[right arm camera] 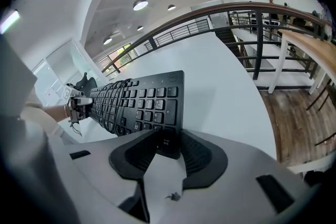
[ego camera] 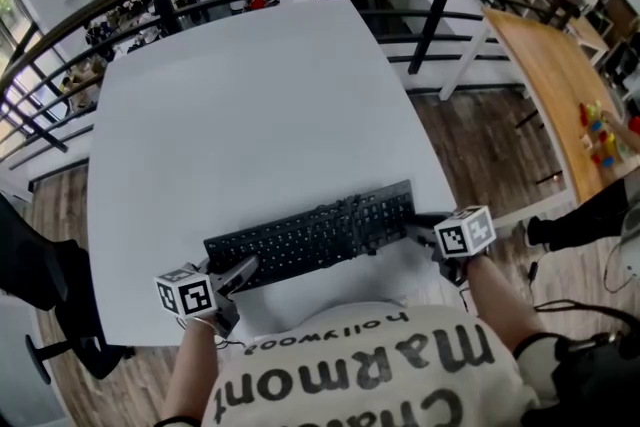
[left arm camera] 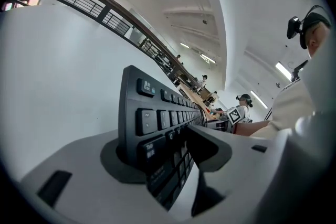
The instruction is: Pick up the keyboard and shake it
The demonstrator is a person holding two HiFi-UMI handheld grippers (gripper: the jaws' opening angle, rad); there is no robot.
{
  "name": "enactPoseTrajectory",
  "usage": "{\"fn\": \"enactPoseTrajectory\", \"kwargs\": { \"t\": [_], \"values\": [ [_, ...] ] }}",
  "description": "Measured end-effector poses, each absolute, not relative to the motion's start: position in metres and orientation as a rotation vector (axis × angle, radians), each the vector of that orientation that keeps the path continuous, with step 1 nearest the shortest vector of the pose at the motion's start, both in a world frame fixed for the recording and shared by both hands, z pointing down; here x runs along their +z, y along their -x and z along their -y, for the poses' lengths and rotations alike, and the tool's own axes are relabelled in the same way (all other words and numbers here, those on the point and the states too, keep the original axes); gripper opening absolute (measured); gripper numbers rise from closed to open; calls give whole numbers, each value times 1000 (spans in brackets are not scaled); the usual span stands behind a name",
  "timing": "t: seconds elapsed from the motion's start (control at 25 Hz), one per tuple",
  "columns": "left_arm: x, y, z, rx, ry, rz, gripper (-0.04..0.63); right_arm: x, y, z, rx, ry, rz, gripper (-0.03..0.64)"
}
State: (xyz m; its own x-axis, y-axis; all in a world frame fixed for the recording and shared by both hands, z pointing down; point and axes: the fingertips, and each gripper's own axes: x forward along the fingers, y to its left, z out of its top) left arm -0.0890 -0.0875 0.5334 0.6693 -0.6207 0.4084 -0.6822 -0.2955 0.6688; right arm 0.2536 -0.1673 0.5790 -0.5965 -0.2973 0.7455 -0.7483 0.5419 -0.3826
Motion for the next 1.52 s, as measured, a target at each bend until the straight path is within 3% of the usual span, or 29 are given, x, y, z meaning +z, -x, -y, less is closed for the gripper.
{"fn": "enactPoseTrajectory", "kwargs": {
  "t": [1.52],
  "values": [
    [556,105,97,127,-1804,1271,310,583,-255,176,986,-878,2151,153]
  ]
}}
